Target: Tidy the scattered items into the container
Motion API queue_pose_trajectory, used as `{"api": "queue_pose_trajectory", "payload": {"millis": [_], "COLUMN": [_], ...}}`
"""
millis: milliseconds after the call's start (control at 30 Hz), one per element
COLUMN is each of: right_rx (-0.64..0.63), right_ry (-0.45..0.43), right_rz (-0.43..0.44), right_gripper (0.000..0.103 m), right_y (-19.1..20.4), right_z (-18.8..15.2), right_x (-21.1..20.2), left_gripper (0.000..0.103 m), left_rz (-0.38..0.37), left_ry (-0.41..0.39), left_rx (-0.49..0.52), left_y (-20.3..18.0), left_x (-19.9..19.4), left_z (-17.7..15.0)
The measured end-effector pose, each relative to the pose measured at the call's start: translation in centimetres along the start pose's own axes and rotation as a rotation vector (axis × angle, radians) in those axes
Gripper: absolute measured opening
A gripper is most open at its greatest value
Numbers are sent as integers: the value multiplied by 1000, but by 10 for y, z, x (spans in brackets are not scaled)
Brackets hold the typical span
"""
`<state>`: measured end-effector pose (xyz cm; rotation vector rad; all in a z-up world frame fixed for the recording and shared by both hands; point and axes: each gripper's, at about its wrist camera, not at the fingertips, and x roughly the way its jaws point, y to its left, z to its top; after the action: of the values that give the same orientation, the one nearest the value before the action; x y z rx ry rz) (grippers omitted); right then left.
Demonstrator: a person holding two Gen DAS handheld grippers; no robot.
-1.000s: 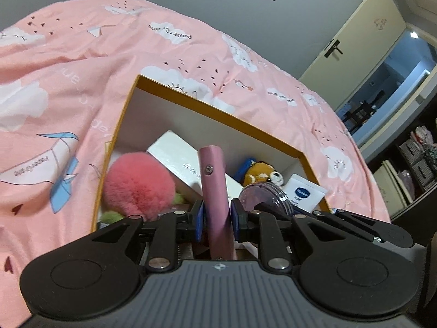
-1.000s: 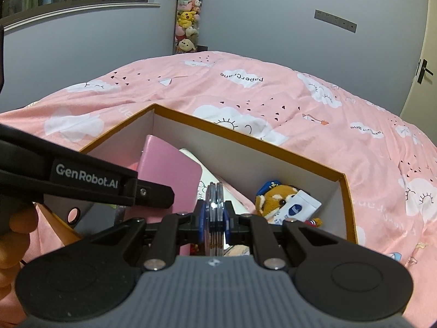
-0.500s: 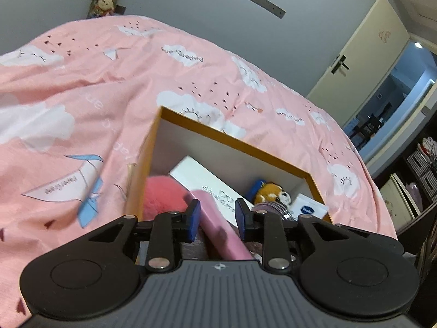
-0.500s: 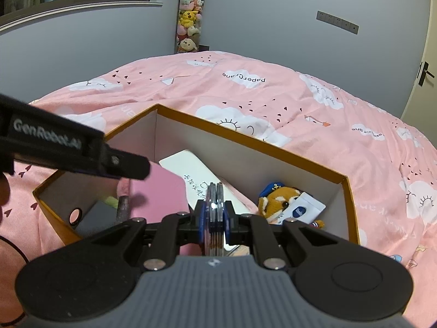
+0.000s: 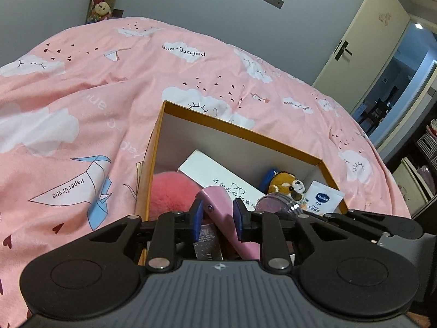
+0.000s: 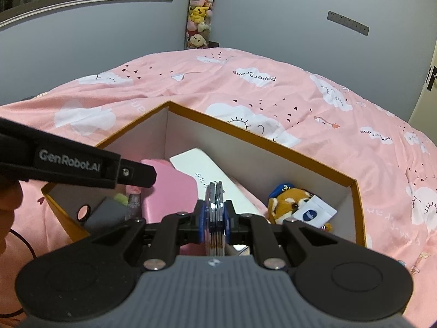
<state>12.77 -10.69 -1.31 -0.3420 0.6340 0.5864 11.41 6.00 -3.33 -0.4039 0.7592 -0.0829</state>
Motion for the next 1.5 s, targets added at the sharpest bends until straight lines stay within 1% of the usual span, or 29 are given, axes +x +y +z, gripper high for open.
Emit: {"api": "queue_pose_trajectory", "payload": {"millis": [67, 133, 200, 333, 433, 567, 633, 667, 700, 800, 867, 933, 967, 1033, 1100, 1200, 1267, 1367, 1500], "right_rx": [-13, -16, -8, -16, 14, 72, 85, 90, 95, 104, 105, 116, 127, 165, 213, 268, 307, 362, 428], "right_ry": [4, 11, 14, 15, 26, 34, 25, 18, 8, -26, -45, -66, -77, -98, -120, -143, -155, -175, -196], "right_rz": [5, 25, 50, 64, 95, 141, 144, 143, 141, 118, 94, 64, 52, 23, -8, -50, -66, -96, -139], "right_gripper": [16, 20, 20, 22, 26, 32, 36, 37, 40, 46, 49, 55, 56, 60, 64, 65, 66, 72, 75], "right_y": [2, 3, 3, 6, 3, -3, -4, -4, -5, -7, -8, -11, -14, -21, -27, -35, -41, -48, -54], "right_z": [0, 0, -1, -1, -1, -1, -1, 0, 0, -1, -1, -2, -2, -3, -4, -7, -9, -12, -22], "right_x": [0, -1, -3, -8, -9, -15, -20, -22, -26, -36, -43, -50, -53, -60, -66, -73, -76, -81, -84], "left_gripper": [27, 27, 27, 27, 29, 36, 43, 51, 54, 56, 59, 65, 69, 74, 81, 86, 87, 88, 88], "left_rz": [-5, 1, 11, 26, 34, 42, 46, 46, 44, 49, 52, 56, 64, 90, 118, 152, 165, 169, 179], "left_ry": [-2, -6, -14, -27, -35, -52, -64, -74, -87, -107, -110, -127, -140, -176, -210, -261, -276, -300, -302], "left_rx": [-8, -4, 8, 21, 25, 35, 44, 49, 56, 84, 102, 126, 137, 172, 204, 227, 237, 222, 210], "left_y": [0, -1, -3, -5, -6, -8, -11, -12, -14, -21, -25, -30, -33, -40, -46, -54, -57, -58, -56], "left_x": [-1, -2, -4, -8, -11, -15, -18, -20, -22, -27, -30, -34, -36, -41, -46, -52, -54, -59, -58], "left_z": [0, -1, -1, -2, -2, -2, -2, -3, -4, -5, -5, -5, -5, -6, -8, -8, -5, -2, -6]}}
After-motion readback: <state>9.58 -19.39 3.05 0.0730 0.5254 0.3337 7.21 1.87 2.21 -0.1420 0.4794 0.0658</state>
